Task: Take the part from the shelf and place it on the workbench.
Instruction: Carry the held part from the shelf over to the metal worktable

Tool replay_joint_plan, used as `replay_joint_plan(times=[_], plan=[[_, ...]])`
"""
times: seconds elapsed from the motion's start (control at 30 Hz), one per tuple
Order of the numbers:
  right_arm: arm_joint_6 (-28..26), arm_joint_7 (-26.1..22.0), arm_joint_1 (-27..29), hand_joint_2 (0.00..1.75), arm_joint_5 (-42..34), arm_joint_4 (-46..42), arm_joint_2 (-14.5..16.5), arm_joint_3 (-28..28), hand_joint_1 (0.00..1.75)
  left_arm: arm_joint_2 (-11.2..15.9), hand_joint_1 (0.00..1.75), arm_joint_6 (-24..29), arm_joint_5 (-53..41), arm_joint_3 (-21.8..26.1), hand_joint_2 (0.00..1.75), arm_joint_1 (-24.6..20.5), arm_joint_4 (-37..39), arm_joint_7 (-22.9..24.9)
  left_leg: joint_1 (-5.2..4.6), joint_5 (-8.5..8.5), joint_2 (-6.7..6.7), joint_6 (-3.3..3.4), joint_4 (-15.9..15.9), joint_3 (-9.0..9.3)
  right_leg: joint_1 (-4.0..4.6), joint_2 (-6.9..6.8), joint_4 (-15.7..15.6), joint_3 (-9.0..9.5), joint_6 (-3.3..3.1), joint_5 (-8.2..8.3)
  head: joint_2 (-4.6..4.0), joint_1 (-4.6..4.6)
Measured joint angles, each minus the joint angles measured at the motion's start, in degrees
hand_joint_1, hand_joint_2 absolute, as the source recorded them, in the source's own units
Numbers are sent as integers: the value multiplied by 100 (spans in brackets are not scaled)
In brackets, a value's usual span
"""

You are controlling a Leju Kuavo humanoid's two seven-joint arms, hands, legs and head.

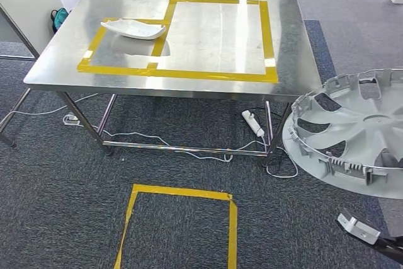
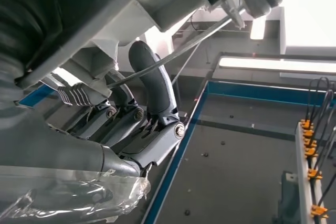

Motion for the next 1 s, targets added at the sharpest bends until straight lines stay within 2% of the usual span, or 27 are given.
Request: replay_joint_plan(times=[0.13, 0.33, 0.4, 0.47, 0.53, 0.57, 0.6, 0.67, 0.7, 0.73, 0.77, 0.83, 0.87, 0.9, 0.93, 1.0], plan=[[128, -46, -56, 175, -61, 0, -93, -1, 175, 9, 0, 81, -60, -19, 0, -7, 0, 90, -1, -1, 0, 2, 3, -2, -2, 0, -2, 0, 1, 1, 0, 0], [214, -81, -90, 175, -119, 0, -195, 3, 175, 56, 0, 178, -116, -73, 0, -10, 0, 117, -22, -24, 1, 60, 39, -18, -23, 0, -11, 1, 32, 3, 0, -2], [214, -91, -90, 175, -118, 0, -202, 3, 175, 68, 0, 188, -123, -90, 0, -12, 0, 117, -34, -45, 3, 101, 55, -26, -33, 2, -27, 5, 62, 1, 0, -3], [212, -102, -82, 175, -101, -2, -215, 4, 175, 76, 0, 217, -137, -104, 0, -13, 0, 117, -41, -66, 10, 170, 15, -23, -34, 5, -25, 27, 120, 54, 0, -1], [211, -108, -69, 175, -72, -10, -235, 8, 175, 72, 0, 252, -152, -110, 0, -14, 0, 117, -13, -57, 19, 229, -55, 38, -26, -6, 36, 18, 167, 68, 0, 5], [211, -108, -66, 175, -60, -14, -244, 11, 175, 68, 0, 262, -158, -113, 0, -14, 0, 117, 4, -52, 24, 248, -74, 77, -20, -22, 144, -32, 176, -7, 0, 22], [210, -105, -66, 175, -50, -19, -251, 13, 175, 65, 0, 269, -163, -114, 0, -13, 0, 117, 19, -47, 30, 257, -82, 109, -21, -39, 349, -129, 175, -157, 0, 37], [209, -96, -56, 175, -34, -23, -256, 18, 175, 67, 0, 274, -169, -116, 0, -8, 0, 117, 25, -63, 41, 259, -80, 129, -27, -66, 1038, -471, 202, -524, 0, 66], [209, -91, -43, 175, -26, -25, -256, 20, 175, 67, 0, 276, -172, -117, 0, -6, 0, 117, 29, -76, 45, 250, -77, 136, -33, -70, 1356, -647, 223, -650, 0, 67], [208, -86, -28, 175, -19, -25, -256, 23, 175, 64, 0, 278, -174, -118, 0, -6, 0, 117, 38, -93, 46, 235, -74, 151, -39, -74, 1512, -747, 241, -680, 0, 68], [208, -81, -14, 175, -12, -26, -256, 25, 175, 61, 0, 278, -176, -119, 0, -6, 0, 117, 54, -115, 43, 210, -68, 175, -48, -76, 1441, -736, 259, -589, 0, 69], [208, -74, 3, 175, -2, -26, -257, 25, 175, 59, 0, 279, -179, -121, 0, -6, 0, 117, 97, -184, 30, 129, -44, 245, -89, -64, 750, -433, 329, -175, 0, 70], [208, -70, 5, 175, 2, -24, -255, 27, 175, 73, 0, 280, -180, -121, 0, -8, 1, 117, 111, -220, 23, 83, -25, 274, -101, -35, 393, -275, 363, -57, 0, 79], [208, -68, 3, 175, 4, -22, -254, 29, 175, 81, 0, 280, -181, -122, 0, -11, 1, 117, 111, -251, 17, 39, -8, 285, -107, -9, 152, -153, 340, -15, 0, 85], [207, -64, 9, 175, 5, -21, -251, 31, 175, 90, 0, 280, -183, -123, 0, -10, 2, 117, 104, -274, 14, 7, 4, 282, -104, 16, 56, -100, 285, -26, 0, 83], [206, -60, 25, 175, 7, -20, -250, 32, 175, 91, 0, 280, -185, -126, 0, -11, 2, 117, 98, -295, 11, -38, 15, 284, -88, 17, 67, -62, 113, -52, 0, 64]])
